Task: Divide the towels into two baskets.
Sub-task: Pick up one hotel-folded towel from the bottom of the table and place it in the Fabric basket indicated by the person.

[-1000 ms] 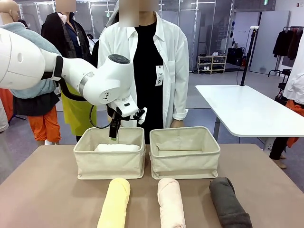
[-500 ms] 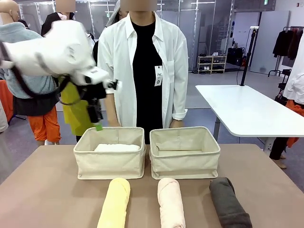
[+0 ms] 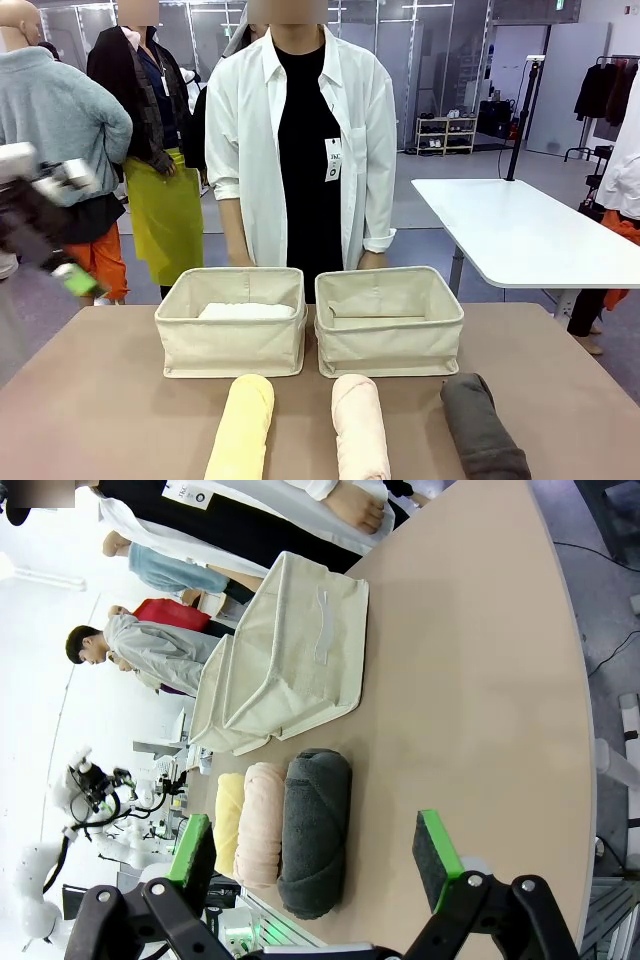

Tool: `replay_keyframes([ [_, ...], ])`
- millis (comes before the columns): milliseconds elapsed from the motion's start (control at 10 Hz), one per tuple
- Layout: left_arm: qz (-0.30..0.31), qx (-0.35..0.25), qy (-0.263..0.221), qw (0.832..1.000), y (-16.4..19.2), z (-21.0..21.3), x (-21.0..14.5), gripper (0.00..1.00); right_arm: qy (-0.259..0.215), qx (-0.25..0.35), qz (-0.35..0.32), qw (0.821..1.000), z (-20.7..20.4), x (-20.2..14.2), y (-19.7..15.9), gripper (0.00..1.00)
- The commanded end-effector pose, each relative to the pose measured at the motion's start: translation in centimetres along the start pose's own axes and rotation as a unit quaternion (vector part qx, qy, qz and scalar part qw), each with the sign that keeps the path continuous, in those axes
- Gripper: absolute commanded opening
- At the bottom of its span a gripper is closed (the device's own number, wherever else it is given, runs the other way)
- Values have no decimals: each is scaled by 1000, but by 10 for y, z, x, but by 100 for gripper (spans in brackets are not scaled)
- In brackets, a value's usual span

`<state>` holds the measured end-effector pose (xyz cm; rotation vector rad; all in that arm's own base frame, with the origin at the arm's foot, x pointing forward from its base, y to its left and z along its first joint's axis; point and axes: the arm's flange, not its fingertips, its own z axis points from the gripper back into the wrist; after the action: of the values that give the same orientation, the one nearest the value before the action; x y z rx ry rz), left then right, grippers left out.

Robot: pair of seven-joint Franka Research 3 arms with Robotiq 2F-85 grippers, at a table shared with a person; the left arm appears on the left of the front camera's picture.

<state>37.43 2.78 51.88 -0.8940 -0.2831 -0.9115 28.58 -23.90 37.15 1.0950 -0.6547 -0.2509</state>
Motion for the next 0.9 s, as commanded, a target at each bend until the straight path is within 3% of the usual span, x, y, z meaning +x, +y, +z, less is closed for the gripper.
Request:
replay_keyframes([
  [0,88,-34,-127,987,3,12,-69,100,-6,7,5,1000,0,-1,2,100],
  [200,159,-58,-207,964,8,27,-151,100,-6,7,5,1000,0,-1,2,100],
  [300,203,-88,-208,953,14,25,-184,100,-6,7,5,1000,0,-1,2,100],
  [500,263,-81,-267,923,26,33,-241,100,-6,7,5,1000,0,-1,2,100],
  [700,271,-49,-278,920,48,47,-248,100,-6,7,5,1000,0,-1,2,100],
  [800,268,-72,-264,924,26,30,-254,100,-6,7,5,1000,0,-1,2,100],
])
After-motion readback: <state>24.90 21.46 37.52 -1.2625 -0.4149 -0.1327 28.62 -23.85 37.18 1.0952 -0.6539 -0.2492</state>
